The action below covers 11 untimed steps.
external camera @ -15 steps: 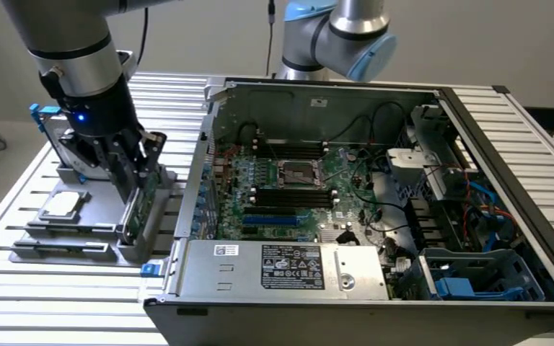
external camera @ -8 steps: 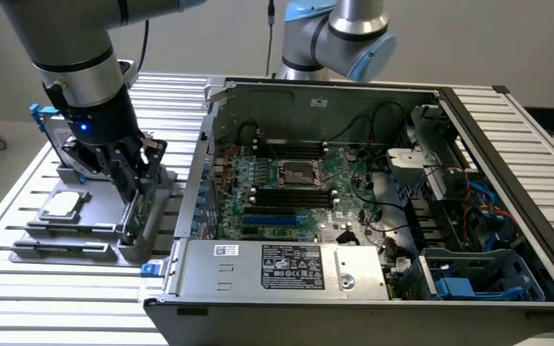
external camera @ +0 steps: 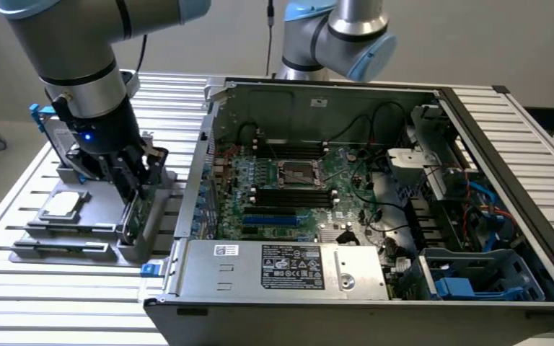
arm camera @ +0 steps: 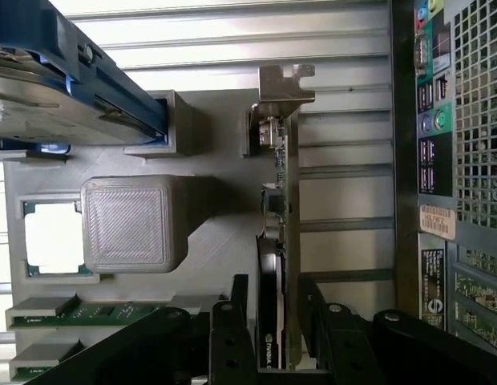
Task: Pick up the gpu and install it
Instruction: 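Pick up the gpu and move the gpu toward the slot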
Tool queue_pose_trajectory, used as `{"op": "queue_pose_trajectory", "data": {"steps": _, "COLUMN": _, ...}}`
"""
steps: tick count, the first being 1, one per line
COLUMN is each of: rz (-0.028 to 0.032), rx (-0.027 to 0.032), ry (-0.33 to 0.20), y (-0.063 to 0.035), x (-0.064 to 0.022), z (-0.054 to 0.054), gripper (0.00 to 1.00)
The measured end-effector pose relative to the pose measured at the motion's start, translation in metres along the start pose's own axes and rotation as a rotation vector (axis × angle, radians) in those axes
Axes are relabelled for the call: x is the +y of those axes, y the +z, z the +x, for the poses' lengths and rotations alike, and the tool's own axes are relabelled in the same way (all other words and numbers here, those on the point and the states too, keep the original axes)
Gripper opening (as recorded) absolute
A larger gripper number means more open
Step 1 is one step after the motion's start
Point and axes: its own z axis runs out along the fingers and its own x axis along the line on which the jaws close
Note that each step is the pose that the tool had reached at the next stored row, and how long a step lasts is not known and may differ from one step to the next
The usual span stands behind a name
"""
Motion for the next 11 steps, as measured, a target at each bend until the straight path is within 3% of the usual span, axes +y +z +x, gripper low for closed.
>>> {"op": "queue_pose_trajectory", "data": {"steps": 5, "rz": -0.0106, "rx": 0.0007, "ry": 0.000, "y": 0.0037, "x": 0.0006, "z": -0.0001, "gripper": 0.38}}
{"op": "queue_pose_trajectory", "data": {"steps": 11, "rz": -0.0110, "rx": 0.0036, "ry": 0.000, "y": 0.0054, "x": 0.0024, "z": 0.0001, "gripper": 0.38}}
